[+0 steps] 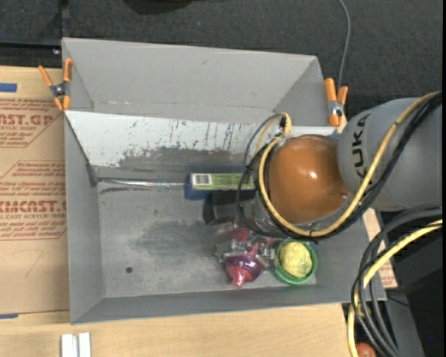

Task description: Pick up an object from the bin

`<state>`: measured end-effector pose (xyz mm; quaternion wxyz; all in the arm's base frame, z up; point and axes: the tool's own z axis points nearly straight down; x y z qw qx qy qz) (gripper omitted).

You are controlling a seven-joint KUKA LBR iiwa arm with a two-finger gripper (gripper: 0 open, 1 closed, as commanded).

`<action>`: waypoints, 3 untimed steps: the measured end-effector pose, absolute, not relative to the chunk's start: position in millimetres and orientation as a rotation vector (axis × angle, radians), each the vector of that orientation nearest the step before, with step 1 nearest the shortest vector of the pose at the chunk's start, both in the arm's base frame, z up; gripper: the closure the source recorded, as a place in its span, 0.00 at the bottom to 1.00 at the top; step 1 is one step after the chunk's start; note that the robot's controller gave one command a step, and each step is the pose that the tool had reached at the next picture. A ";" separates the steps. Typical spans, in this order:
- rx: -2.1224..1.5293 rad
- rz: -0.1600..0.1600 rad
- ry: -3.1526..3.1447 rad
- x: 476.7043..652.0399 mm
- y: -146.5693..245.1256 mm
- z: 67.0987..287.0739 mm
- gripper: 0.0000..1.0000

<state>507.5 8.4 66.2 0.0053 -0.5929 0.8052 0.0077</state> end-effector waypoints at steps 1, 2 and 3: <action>-1.816 0.016 2.545 498.5 9.8 172.4 1.00; -1.836 0.028 2.536 500.9 10.9 104.3 1.00; -1.822 0.029 2.547 498.4 19.2 208.8 1.00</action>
Offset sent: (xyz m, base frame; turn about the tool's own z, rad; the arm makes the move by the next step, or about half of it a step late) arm -0.0071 0.0016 0.0309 0.0127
